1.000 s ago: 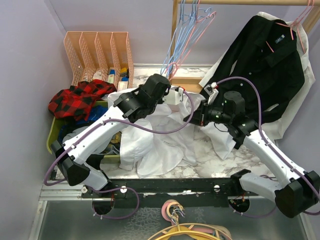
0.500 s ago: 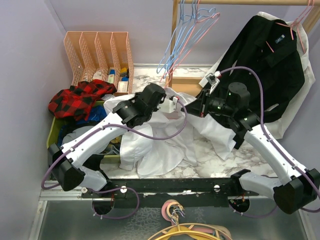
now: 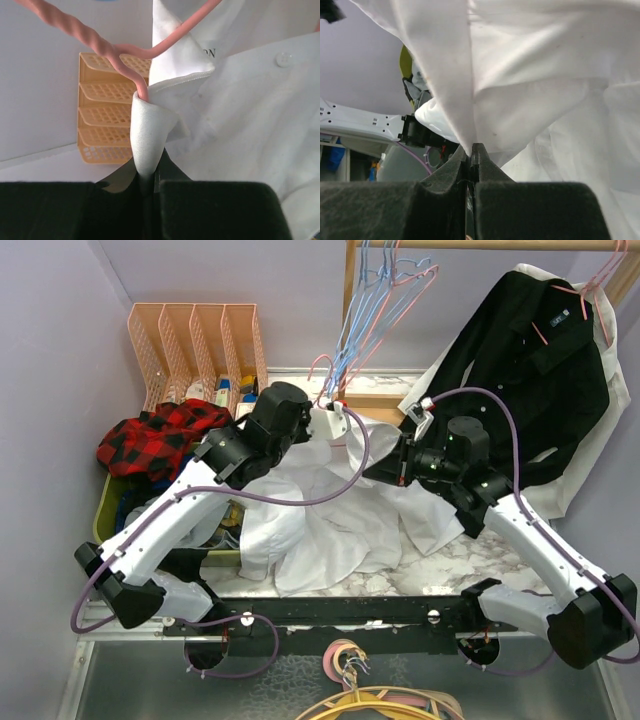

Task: Place the shirt on the hanger

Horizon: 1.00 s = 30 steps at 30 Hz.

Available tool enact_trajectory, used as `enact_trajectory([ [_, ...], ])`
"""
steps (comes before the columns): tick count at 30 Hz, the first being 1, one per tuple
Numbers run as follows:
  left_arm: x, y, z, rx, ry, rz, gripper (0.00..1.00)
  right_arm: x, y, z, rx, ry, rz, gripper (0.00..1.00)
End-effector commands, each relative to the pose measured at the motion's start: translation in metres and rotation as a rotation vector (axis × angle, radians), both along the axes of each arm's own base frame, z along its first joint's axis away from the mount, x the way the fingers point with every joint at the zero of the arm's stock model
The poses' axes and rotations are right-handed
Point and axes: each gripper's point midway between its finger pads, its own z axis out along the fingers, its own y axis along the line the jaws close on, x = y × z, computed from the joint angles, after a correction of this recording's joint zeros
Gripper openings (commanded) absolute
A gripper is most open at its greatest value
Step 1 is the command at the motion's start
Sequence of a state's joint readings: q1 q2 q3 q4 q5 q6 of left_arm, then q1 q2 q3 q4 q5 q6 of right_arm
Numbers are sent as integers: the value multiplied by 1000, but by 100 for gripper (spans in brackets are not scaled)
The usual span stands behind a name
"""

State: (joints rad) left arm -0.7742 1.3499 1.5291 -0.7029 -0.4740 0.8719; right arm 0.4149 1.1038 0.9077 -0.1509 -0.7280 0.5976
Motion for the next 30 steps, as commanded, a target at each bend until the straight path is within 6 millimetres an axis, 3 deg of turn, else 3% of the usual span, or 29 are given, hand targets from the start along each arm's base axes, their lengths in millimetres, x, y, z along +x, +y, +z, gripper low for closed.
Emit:
enact_trajectory([
  [1, -29, -20, 20, -208, 101, -112, 0, -8, 6, 8, 84, -21, 54, 1],
  [4, -47, -32, 15, -224, 194, -210, 0, -10, 9, 15, 107, -57, 90, 5],
  [5, -52, -35, 12, -225, 218, -236, 0, -11, 9, 19, 110, -82, 102, 14],
  [7, -59, -38, 6, -222, 250, -269, 0, -12, 8, 24, 103, -136, 107, 55],
  [8, -62, -38, 1, -211, 266, -279, 0, -9, 5, 24, 83, -159, 80, 81],
  [9, -65, -38, -3, -202, 281, -292, 0, -6, 1, 24, 55, -196, 53, 98],
  [14, -76, -32, -17, -153, 321, -338, 0, -3, -35, 27, -104, -411, -116, 99],
  [18, -83, -29, -17, -151, 328, -371, 0, -22, -62, 41, -191, -611, -164, 99],
  [22, -103, -36, -11, -205, 375, -462, 0, -43, -83, 51, -278, -847, -172, 99],
  [24, -115, -38, -7, -242, 398, -509, 0, -50, -88, 43, -348, -894, -128, 99],
  [28, -133, -36, 9, -319, 403, -569, 0, -70, -85, 8, -427, -791, 38, 99],
  [30, -143, -35, 19, -353, 402, -601, 0, -71, -88, 9, -436, -771, 29, 100],
])
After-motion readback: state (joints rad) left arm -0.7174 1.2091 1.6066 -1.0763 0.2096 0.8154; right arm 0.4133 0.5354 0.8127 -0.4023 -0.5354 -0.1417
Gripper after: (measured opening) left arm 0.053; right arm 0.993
